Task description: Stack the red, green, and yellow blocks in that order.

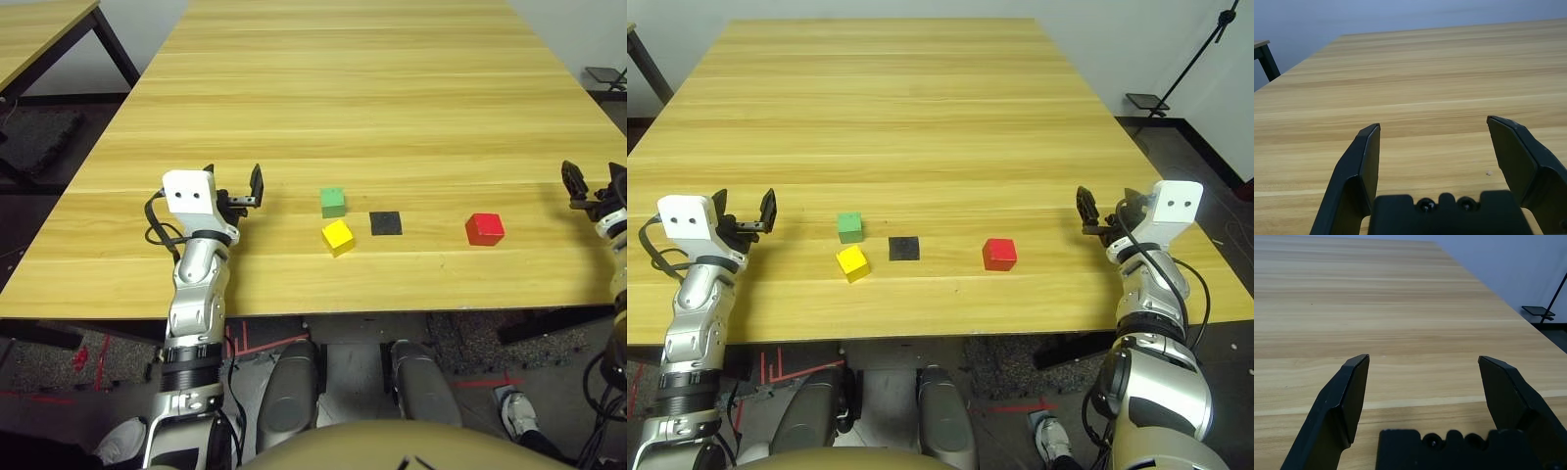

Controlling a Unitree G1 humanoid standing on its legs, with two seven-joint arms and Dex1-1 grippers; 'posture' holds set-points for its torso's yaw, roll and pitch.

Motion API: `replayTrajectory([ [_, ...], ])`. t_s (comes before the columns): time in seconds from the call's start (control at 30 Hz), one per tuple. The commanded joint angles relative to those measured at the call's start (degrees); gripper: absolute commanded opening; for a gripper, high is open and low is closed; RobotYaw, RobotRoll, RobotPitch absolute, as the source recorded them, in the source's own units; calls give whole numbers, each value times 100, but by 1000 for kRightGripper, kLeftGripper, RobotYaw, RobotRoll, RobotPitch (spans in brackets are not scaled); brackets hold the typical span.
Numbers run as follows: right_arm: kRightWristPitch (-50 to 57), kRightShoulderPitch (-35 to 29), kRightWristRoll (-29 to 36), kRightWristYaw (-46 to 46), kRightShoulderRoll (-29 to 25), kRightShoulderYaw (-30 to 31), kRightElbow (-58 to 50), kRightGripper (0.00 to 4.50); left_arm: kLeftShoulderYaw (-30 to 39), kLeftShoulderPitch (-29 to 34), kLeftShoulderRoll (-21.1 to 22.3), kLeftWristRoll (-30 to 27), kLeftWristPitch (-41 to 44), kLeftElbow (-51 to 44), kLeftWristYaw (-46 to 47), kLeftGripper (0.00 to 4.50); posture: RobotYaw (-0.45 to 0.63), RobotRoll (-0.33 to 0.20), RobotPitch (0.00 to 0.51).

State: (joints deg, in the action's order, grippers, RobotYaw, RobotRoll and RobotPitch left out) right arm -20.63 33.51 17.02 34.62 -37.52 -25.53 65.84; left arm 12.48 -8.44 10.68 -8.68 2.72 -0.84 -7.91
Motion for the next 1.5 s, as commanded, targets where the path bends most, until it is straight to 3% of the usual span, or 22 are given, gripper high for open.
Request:
replayTrajectory([
  [0.03, 66, 58, 30, -96, -75, -64, 147, 4500, 140, 55, -96, -143, 146, 68, 163, 4440, 118, -114, 102],
  [0.2, 518, 321, 31, 218, -131, 94, -71, 4500, -4, -2, 47, -663, 883, -616, -268, 4440, 107, -95, 112],
  [0.33, 1847, 425, -18, 2009, -364, 878, -1221, 4500, -274, -529, 516, -1841, 2240, -1319, -1246, 4440, 103, -114, 112],
  [0.5, 3351, -397, 99, 3725, -912, 1877, -3499, 4500, -730, -826, 1416, -2393, 2845, -1536, -2665, 4440, 130, -138, 97],
  [0.67, 3506, -512, -202, 4441, -1269, 2480, -4154, 4500, -1184, -751, 2205, -2561, 3212, -1659, -3767, 4440, 136, -148, 93],
  [0.8, 3130, -258, -531, 4717, -1313, 2832, -3924, 4500, -1463, -824, 2550, -2452, 3302, -1677, -4169, 4440, 149, -152, 94],
  [0.97, 2197, 202, -1235, 4947, -1262, 3387, -2929, 4500, -1596, -1027, 2578, -2371, 3322, -1654, -4235, 4440, 163, -146, 103],
  [1.43, 808, 1201, -2031, 4704, -523, 3714, -849, 4500, -1632, -807, 2657, -2279, 3579, -2078, -4059, 4440, 248, -149, 95],
  [1.5, 736, 1282, -2031, 4689, -439, 3675, -747, 4123, -1607, -736, 2654, -2297, 3619, -2175, -3989, 4500, 267, -154, 94],
])
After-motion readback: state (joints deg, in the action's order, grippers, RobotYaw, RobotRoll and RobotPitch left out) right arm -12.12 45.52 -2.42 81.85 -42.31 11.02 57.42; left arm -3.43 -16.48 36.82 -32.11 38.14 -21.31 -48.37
